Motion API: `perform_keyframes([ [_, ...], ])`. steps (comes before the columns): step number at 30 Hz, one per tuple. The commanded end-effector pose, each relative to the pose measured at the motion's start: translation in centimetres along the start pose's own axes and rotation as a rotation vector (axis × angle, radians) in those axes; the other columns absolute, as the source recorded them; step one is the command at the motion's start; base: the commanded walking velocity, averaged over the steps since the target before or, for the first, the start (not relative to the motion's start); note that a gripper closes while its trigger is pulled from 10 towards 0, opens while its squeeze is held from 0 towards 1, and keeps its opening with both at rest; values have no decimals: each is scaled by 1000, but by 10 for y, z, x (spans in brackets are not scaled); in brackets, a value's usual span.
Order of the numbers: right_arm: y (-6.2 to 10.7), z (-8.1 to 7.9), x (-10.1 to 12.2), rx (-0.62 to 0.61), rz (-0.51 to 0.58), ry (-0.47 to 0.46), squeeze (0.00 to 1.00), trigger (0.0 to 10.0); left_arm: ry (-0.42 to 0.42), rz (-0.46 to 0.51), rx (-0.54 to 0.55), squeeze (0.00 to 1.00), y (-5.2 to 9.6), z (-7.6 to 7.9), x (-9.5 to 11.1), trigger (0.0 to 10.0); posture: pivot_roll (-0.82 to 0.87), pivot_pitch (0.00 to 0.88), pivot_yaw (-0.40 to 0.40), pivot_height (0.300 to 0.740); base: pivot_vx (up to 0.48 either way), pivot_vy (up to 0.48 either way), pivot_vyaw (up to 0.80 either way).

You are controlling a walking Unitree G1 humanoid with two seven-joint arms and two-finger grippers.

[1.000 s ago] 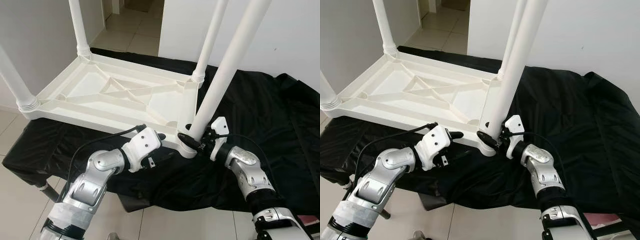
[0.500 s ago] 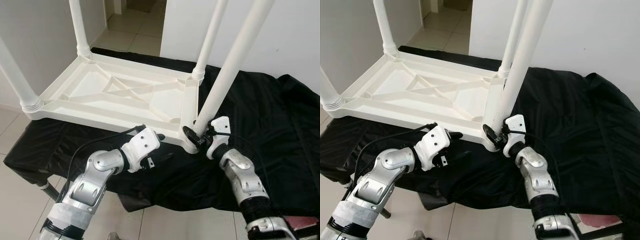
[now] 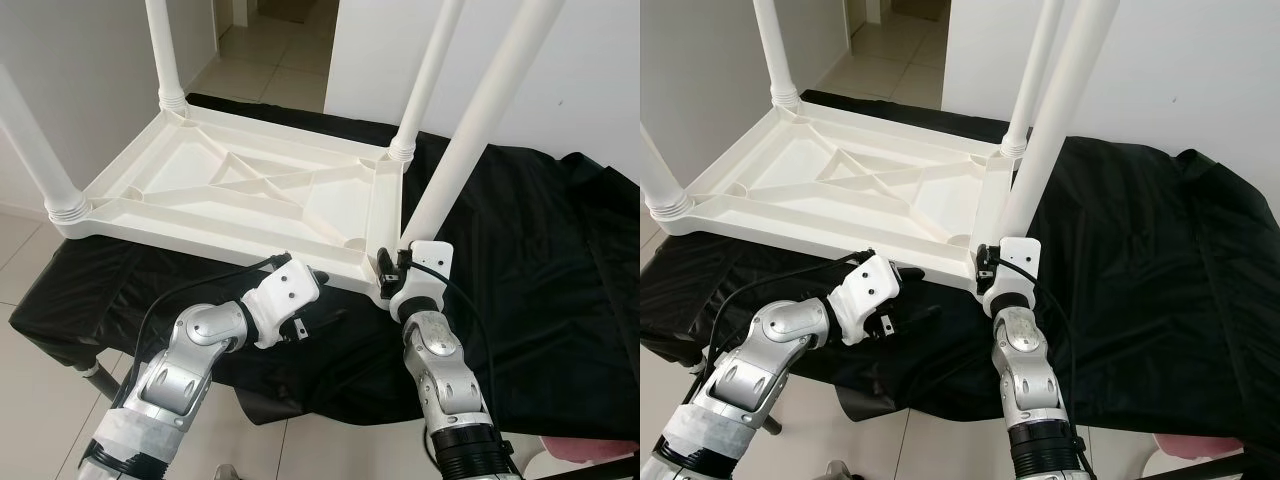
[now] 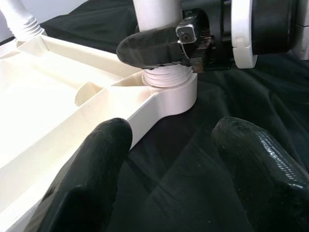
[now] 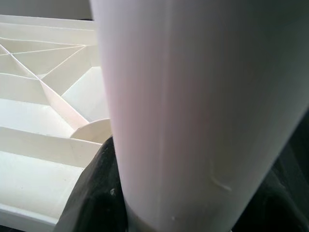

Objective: Building children table

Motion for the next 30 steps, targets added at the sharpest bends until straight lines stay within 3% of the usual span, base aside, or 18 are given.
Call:
perform_keyframes([
  [1, 12, 11, -21, -79, -74, 2, 0, 10000, -14, 0, 14, 0, -2, 2, 1, 10000, 32, 24, -93, 740, 0, 0, 0],
  [8, 15, 9, -17, -97, -74, -4, 0, 10000, -16, -2, 15, 0, -2, 1, 0, 10000, 29, 25, -90, 740, 0, 0, 0],
  [9, 15, 8, -16, -91, -72, -7, 306, 10000, -16, -2, 15, 0, -2, 1, 0, 10000, 29, 25, -90, 740, 0, 0, 0],
  [11, 15, 9, -12, -93, -52, -21, 306, 10000, -17, -2, 14, 0, -2, 0, 0, 10000, 29, 25, -90, 740, 0, 0, 0],
  [12, 15, 9, -10, -98, -37, -31, 992, 10000, -17, -1, 14, 0, -1, 0, 1, 10000, 29, 25, -90, 740, 0, 0, 0],
  [13, 14, 7, 0, -73, 8, -63, 1000, 10000, -20, -4, 17, 0, -1, 0, 0, 10000, 28, 25, -89, 740, 0, 0, 0],
  [28, 15, 6, 15, 33, 71, -60, 1000, 10000, -27, -3, 37, 0, 1, -5, 0, 10000, 28, 25, -91, 740, 0, 0, 0],
  [29, 14, 14, 14, 56, 75, -40, 192, 10000, -29, -3, 44, 0, 2, -7, 0, 10000, 25, 27, -90, 740, 0, 0, 0],
  [30, 13, 18, 14, 62, 75, -29, 192, 10000, -30, -3, 47, 0, 2, -8, 0, 10000, 25, 27, -90, 740, 0, 0, 0],
])
Point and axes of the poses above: a point about 5 cm out from each wrist's last joint towards the gripper, its own y axis pointing back from the gripper into the wrist, its own x axis along the axis of the wrist's last joint, z = x × y, the point moved 6 cm from there along -y, pointing out of the wrist towards the gripper, and after that the axes turned 1 degree about y, right-handed, at the moved point
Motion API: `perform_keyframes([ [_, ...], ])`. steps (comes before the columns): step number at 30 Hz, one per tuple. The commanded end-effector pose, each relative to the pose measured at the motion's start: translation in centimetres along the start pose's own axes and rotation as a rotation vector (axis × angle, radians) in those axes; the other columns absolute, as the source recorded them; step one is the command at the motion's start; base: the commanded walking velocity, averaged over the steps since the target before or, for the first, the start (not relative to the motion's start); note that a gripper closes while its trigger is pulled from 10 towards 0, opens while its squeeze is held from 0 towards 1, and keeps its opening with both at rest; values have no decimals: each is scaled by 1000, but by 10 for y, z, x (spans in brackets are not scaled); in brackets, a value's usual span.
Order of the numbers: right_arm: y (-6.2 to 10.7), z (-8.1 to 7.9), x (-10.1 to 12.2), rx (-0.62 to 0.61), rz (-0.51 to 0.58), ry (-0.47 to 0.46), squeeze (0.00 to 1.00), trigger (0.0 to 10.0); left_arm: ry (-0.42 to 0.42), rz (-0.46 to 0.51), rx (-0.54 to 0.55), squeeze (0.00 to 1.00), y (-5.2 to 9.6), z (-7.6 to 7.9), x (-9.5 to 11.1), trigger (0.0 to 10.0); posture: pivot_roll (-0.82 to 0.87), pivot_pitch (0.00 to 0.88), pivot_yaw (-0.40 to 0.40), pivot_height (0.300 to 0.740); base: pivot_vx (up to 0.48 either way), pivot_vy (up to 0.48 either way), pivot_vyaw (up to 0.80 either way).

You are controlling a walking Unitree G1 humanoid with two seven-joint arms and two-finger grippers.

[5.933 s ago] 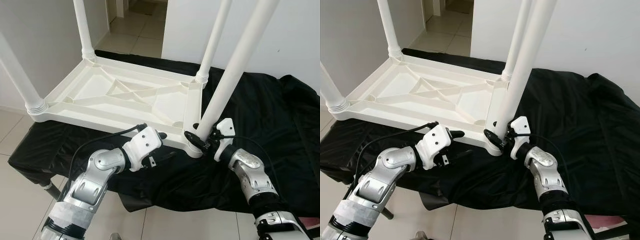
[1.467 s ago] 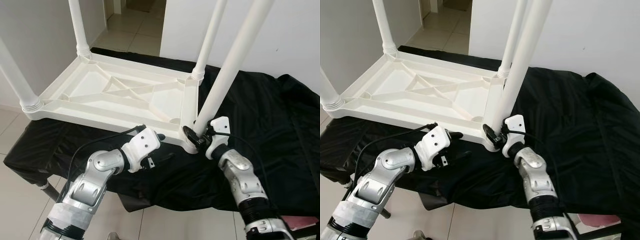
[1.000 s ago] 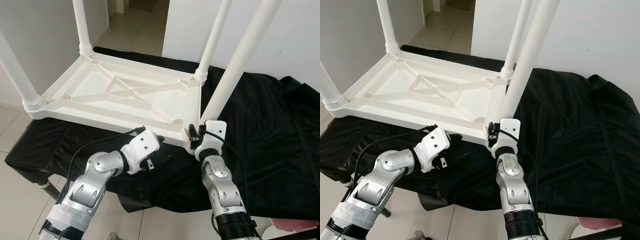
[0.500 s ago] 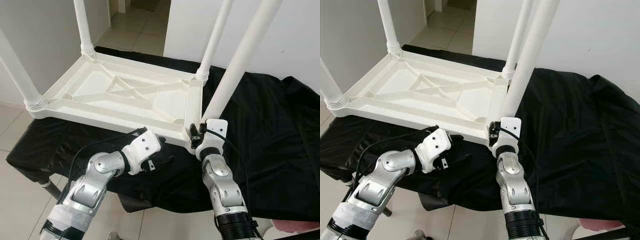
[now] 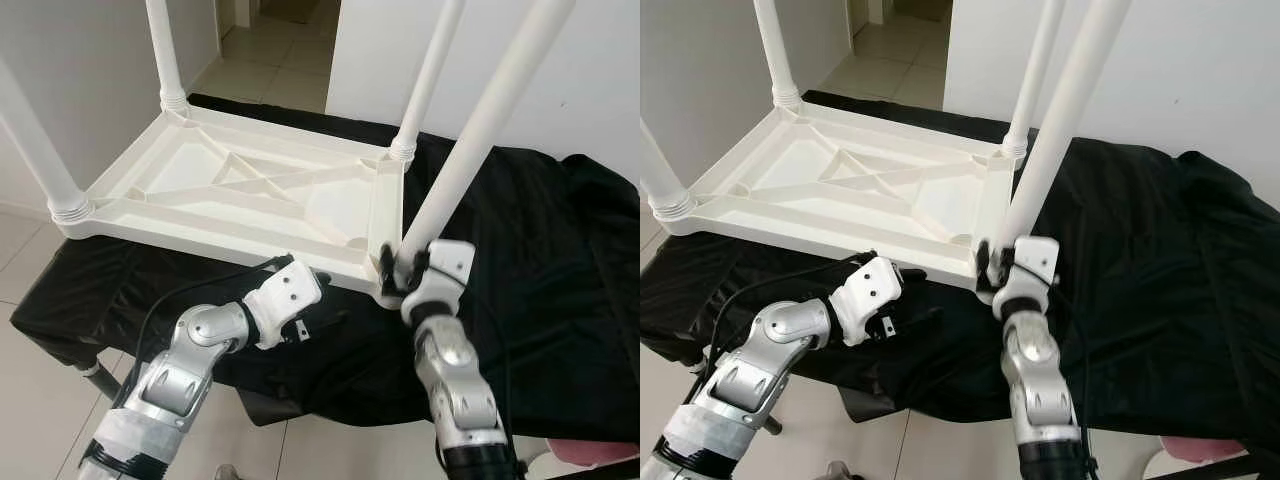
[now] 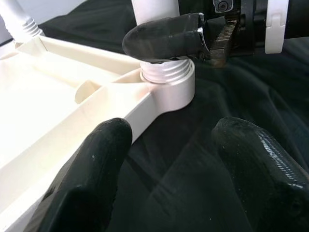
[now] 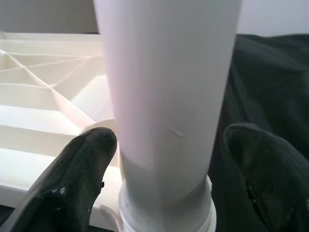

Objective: Building children table

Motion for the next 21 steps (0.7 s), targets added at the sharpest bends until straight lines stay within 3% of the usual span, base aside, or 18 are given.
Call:
perform_keyframes([
  [1, -1, 12, 0, 11, 8, 7, 192, 10000, -15, 1, 47, 0, 0, -6, 1, 10000, 25, 27, -90, 740, 0, 0, 0],
  [2, -3, 18, 0, 14, 9, 18, 0, 10000, -15, 2, 48, 0, 1, -6, 1, 10000, 21, 27, -88, 740, 0, 0, 0],
  [7, -8, 24, 1, 101, 13, 43, 0, 10000, -18, 4, 50, 0, 1, -6, 1, 10000, 17, 30, -84, 740, 0, 0, 0],
  [8, -11, 20, 0, 225, 1, 46, 0, 10000, -22, 6, 52, 0, 1, -7, 2, 10000, 17, 33, -79, 740, 0, 0, 0],
  [15, -14, 13, 1, 366, -5, 45, 0, 10000, -28, 7, 58, 0, 1, -9, 3, 10000, 21, 35, -78, 740, 0, 0, 0],
  [21, -20, -16, -9, 628, -46, 112, 0, 10000, -32, 11, 64, 0, 0, -10, 5, 10000, 32, 36, -75, 740, 0, 0, 0],
])
Point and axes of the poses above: a point about 5 cm out from each wrist's last joint towards the gripper, its own y axis pointing back from the gripper into the wrist, its own x axis along the axis of the wrist's last joint, z = x × y, the point moved 6 cm from there along -y, pointing out of the wrist towards the gripper, and after that the axes turned 1 degree about y, right-handed, at the moved point
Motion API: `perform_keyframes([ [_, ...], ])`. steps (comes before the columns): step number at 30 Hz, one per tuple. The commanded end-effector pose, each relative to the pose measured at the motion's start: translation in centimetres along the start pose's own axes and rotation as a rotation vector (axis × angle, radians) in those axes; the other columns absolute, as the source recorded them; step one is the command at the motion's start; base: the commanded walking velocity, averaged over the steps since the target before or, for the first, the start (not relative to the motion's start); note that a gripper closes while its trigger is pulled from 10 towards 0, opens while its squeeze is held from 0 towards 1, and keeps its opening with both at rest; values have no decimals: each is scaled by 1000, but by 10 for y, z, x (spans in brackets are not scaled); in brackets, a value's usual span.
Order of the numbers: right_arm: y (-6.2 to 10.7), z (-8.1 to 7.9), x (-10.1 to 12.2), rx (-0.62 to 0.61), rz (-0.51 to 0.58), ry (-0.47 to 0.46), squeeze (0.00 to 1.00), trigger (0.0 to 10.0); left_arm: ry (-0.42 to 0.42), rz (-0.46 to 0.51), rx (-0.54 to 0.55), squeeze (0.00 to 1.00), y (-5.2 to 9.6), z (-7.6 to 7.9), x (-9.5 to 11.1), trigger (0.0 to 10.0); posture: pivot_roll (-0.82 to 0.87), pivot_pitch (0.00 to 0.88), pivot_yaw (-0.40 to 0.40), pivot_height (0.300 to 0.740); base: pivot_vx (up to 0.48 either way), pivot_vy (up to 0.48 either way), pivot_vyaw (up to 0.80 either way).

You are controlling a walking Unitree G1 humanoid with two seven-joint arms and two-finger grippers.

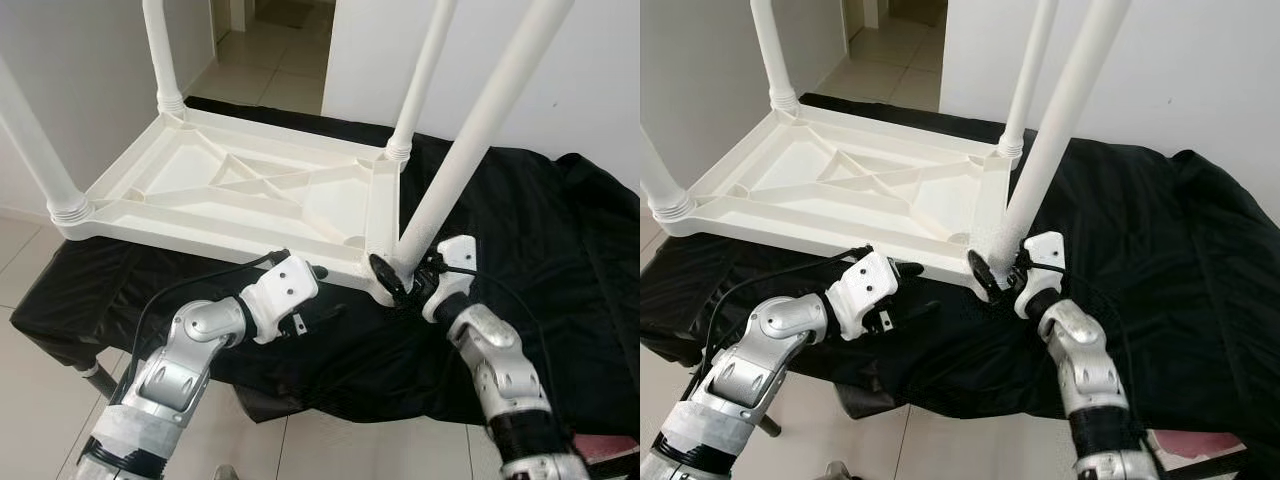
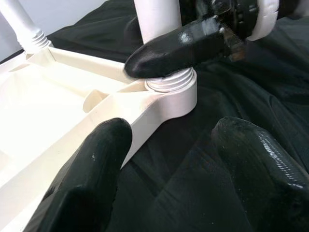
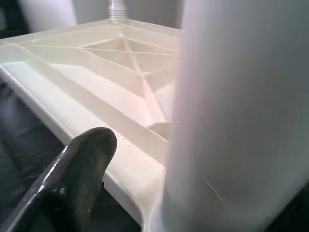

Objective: Building children table

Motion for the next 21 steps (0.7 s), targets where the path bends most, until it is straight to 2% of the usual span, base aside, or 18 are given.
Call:
perform_keyframes([
  [1, -2, -7, -6, 54, -18, -1, 0, 10000, -13, -1, 50, 0, -1, -5, 1, 10000, 32, 36, -75, 740, 0, 0, 0],
  [6, -11, -7, -18, 127, -63, 4, 0, 10000, -17, 0, 59, 0, -1, -6, 1, 10000, 47, 38, -85, 740, 0, 0, 0],
  [10, -12, -8, -23, 142, -77, 7, 0, 10000, -18, 0, 66, 0, 0, -7, 2, 10000, 51, 39, -86, 740, 0, 0, 0],
  [11, -12, -8, -25, 145, -80, 4, 0, 4314, -17, -3, 69, 0, 0, -7, 1, 10000, 57, 41, -91, 740, 0, 0, 0],
  [12, -12, -8, -25, 145, -80, 4, 0, 4314, -17, -3, 69, 0, 0, -7, 1, 10000, 57, 41, -91, 740, 0, 0, 0],
  [13, -11, -7, -26, 152, -78, 0, 0, 0, -16, -5, 72, 0, 1, -7, 0, 10000, 58, 42, -91, 740, 0, 0, 0],
  [21, -7, -2, -25, 151, -70, -12, 0, 0, -14, -12, 72, 0, 3, -5, -2, 10000, 52, 49, -89, 740, 0, 0, 0],
])
Point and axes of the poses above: a point about 5 cm out from each wrist's last joint towards the gripper, its own y axis pointing back from the gripper into the wrist, its own x axis along the axis of the wrist's last joint, z = x × y, the point moved 6 cm from there along -y, pointing out of the wrist towards the gripper, and after that the axes turned 1 degree about y, right-handed, at the moved point
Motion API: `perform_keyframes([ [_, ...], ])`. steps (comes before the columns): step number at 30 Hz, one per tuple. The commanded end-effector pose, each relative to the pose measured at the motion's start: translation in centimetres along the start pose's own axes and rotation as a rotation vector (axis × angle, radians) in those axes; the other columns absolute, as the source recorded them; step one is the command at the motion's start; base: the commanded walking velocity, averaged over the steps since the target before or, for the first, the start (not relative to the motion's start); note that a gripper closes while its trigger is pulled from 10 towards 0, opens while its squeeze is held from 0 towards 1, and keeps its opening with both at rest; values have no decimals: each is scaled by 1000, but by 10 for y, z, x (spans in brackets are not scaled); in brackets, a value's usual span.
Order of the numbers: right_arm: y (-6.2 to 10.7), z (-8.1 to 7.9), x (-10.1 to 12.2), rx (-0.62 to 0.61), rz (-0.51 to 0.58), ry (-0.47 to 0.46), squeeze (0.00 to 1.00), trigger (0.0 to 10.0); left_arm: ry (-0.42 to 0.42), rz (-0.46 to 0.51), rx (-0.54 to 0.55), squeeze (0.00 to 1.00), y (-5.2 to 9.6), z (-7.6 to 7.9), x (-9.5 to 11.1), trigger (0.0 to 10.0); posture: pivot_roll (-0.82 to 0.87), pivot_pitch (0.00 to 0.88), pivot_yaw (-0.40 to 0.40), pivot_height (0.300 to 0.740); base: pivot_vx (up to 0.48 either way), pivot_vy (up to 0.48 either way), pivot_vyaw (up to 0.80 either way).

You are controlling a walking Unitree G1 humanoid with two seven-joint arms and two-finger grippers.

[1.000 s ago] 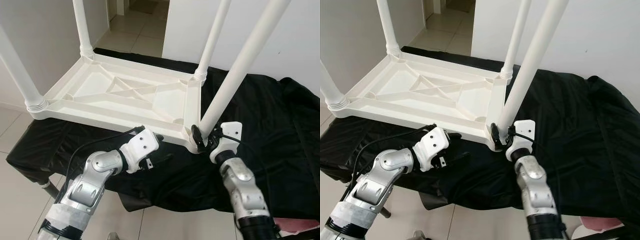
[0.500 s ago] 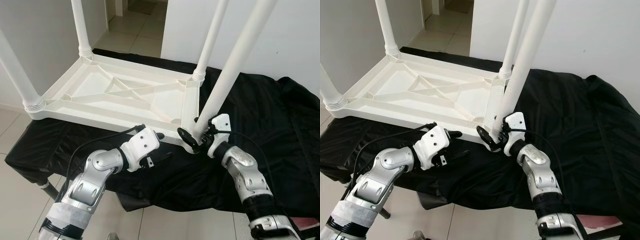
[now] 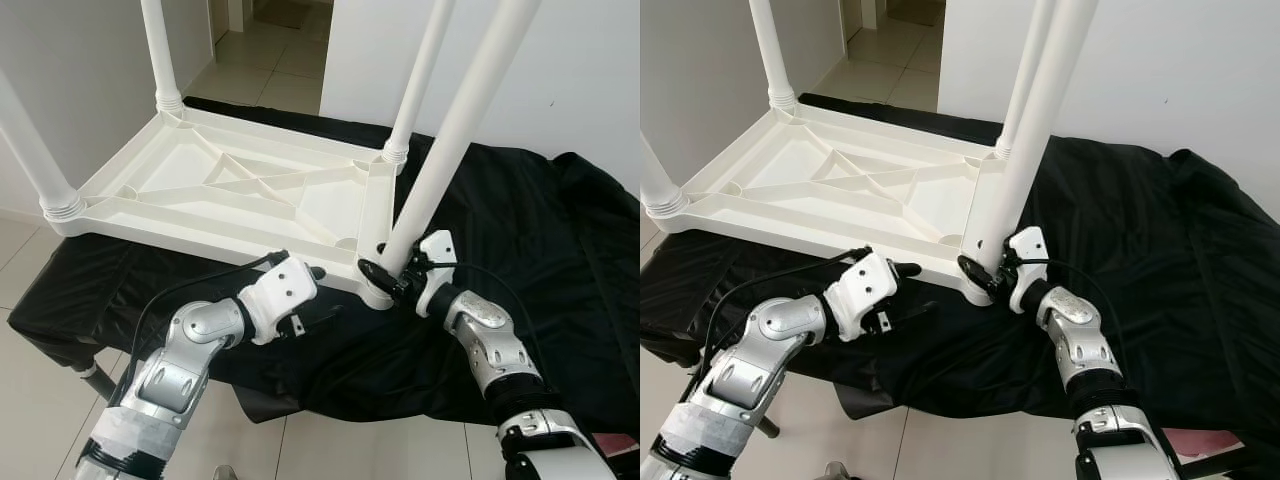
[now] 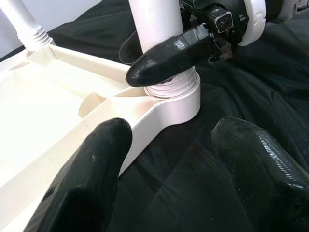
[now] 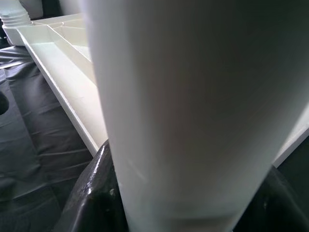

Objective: Building children table

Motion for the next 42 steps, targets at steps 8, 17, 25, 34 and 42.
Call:
perform_keyframes([
  [8, 4, 4, -4, -41, 2, -34, 0, 10000, -6, 4, 58, 0, -1, -4, 1, 10000, 39, 54, -88, 740, 0, 0, 0],
  [17, 5, 18, -2, -273, -5, -31, 0, 10000, -2, 0, 51, 0, 0, -2, 0, 10000, 36, 62, -87, 740, 0, 0, 0],
  [25, 10, 19, -7, -424, -21, -78, 0, 10000, -1, -1, 45, 0, 0, -1, -1, 10000, 31, 63, -85, 740, 0, 0, 0],
  [34, 22, -7, -23, -688, -82, -111, 0, 10000, -4, 0, 32, 0, -2, 1, -1, 10000, 33, 55, -93, 740, 0, 0, 0],
  [42, 26, -13, -23, -752, -92, -162, 0, 10000, -6, 2, 22, 0, -4, 3, -1, 10000, 22, 44, -90, 740, 0, 0, 0],
])
Point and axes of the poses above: a point about 5 cm out from each wrist's last joint towards the gripper, its own y axis pointing back from the gripper into the wrist, its own x axis along the axis of the wrist's last joint, z = x × y, the point moved 6 cm from there along -y, pointing out of the wrist towards the gripper, and after that the axes turned 1 degree about y, right-handed, at the moved point
